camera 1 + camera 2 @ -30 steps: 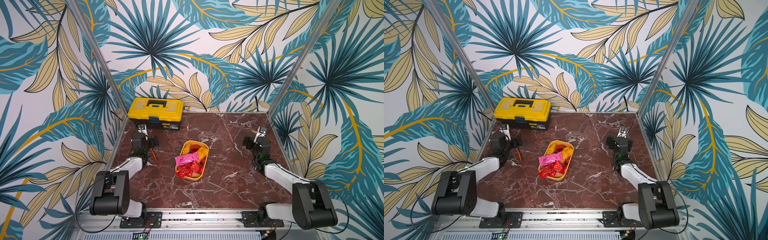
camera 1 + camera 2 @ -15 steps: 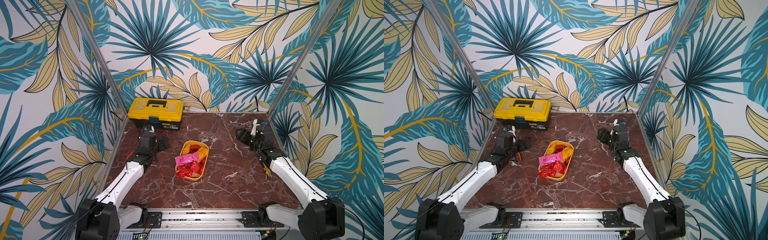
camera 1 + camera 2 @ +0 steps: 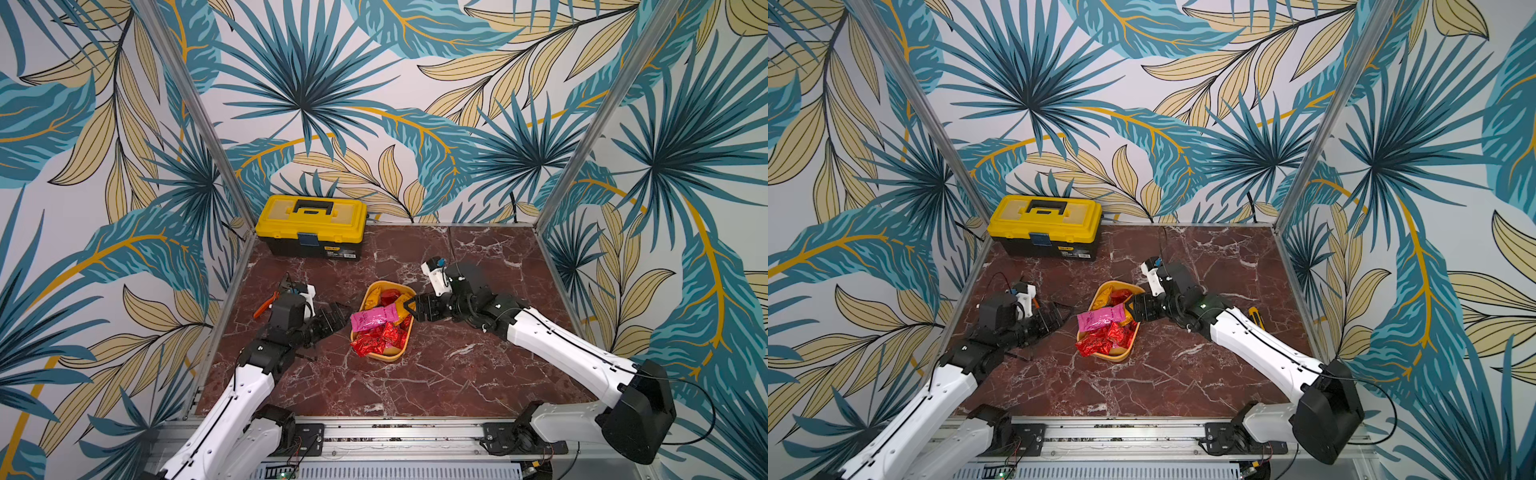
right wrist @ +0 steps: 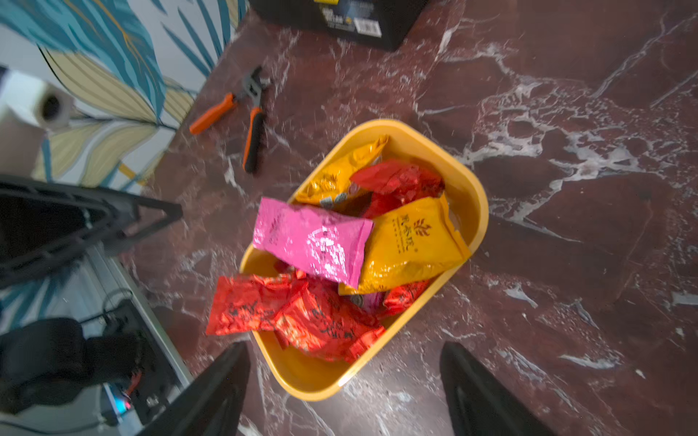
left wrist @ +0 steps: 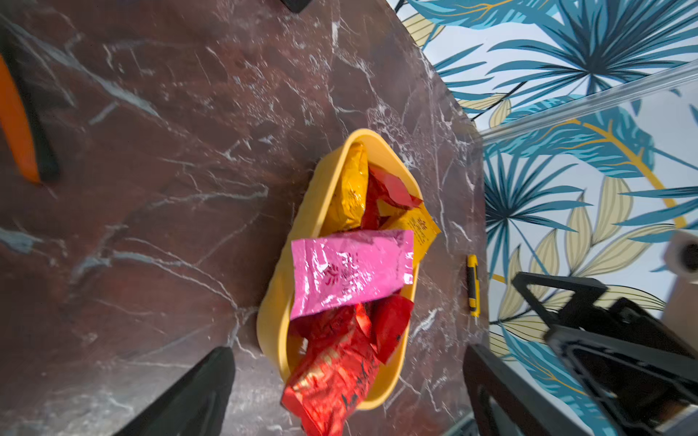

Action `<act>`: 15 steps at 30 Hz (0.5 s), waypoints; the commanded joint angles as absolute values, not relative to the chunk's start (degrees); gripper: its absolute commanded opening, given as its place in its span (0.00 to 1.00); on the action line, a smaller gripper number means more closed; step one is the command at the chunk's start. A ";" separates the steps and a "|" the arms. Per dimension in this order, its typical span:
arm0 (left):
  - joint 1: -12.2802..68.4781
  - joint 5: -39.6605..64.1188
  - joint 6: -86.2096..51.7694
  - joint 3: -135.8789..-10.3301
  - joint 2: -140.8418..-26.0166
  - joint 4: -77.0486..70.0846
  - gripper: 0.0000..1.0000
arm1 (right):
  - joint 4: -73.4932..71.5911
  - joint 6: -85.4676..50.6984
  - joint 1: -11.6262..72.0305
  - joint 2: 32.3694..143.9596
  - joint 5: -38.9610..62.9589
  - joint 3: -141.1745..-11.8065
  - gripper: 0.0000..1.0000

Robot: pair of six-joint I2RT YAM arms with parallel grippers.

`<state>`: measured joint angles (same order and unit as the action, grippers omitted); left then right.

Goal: Take the tea bags out of the storage box
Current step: Pick up the tea bag from the storage box.

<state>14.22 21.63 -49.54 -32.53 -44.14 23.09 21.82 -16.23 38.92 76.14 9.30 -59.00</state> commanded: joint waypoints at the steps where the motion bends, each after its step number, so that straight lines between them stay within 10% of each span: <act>1: 14.25 25.38 -53.53 -30.88 -41.23 24.35 1.00 | 27.31 -7.21 42.67 77.58 5.13 -56.74 0.82; 15: 13.19 23.15 -53.35 -34.75 -37.16 27.87 1.00 | 25.03 -2.77 55.41 85.30 -9.43 -57.67 0.75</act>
<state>13.87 23.42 -53.30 -32.56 -37.85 26.61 25.63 -4.27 54.70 83.61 -5.26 -56.42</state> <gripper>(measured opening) 0.997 0.759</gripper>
